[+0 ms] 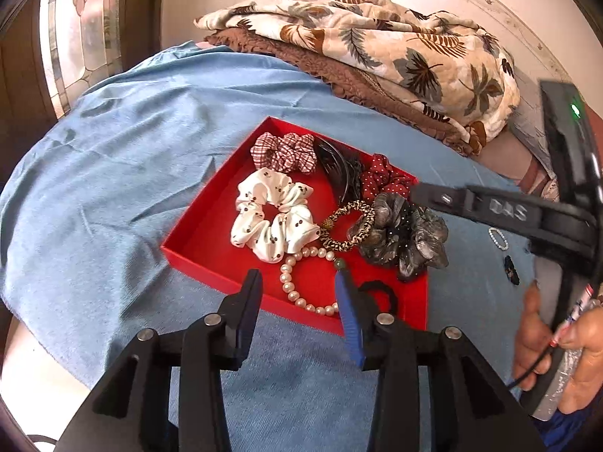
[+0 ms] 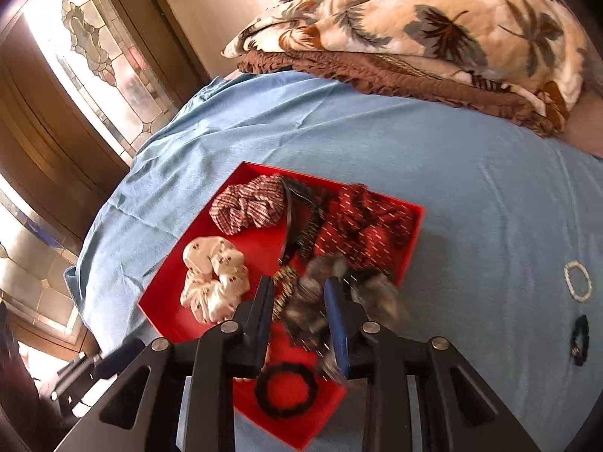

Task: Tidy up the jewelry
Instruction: 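Carry both bracelets into the red tray and open both tools, then grasp the small white pearl bracelet with the left tool while the right grasps the black beaded bracelet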

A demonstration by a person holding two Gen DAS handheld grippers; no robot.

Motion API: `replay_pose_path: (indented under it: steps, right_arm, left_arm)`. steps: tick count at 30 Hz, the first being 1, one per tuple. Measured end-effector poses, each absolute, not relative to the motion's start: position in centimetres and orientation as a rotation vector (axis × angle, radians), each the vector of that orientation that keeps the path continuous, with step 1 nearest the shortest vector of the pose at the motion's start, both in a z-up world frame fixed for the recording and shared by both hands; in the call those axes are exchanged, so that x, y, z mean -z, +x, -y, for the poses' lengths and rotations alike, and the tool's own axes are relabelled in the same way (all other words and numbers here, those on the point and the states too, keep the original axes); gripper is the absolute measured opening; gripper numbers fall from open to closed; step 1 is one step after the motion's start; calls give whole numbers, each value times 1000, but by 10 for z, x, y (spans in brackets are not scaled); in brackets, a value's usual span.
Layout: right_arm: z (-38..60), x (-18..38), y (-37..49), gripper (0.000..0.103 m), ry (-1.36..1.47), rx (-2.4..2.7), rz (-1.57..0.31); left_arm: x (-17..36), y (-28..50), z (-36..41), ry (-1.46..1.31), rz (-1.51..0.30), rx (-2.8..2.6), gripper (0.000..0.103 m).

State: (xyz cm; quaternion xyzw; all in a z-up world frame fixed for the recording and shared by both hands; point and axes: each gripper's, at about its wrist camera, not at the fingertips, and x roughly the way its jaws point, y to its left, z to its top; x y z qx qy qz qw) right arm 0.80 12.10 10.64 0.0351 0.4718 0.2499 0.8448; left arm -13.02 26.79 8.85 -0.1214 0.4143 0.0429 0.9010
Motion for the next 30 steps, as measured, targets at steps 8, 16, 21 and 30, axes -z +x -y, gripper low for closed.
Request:
replay_pose_path:
  steps: [8,16,21,30]
  right_arm:
    - [-81,-94,-21,30,67,-443,-1006]
    - [-97,-56,-38,30,48,-481,-1102]
    - [-100,-46,-39,30,-1,-464,-1116]
    - [-84,-49,-37,32,8,-443,-1116]
  left_arm:
    - [-88,-139,-269,-231,-851,-123,44]
    - [-90,-143,-261,-217,-851,-116,44]
    - [-91,-143,-261,-216,-851,-118,44]
    - [-96,-142,-257,-194,-855,-116,44]
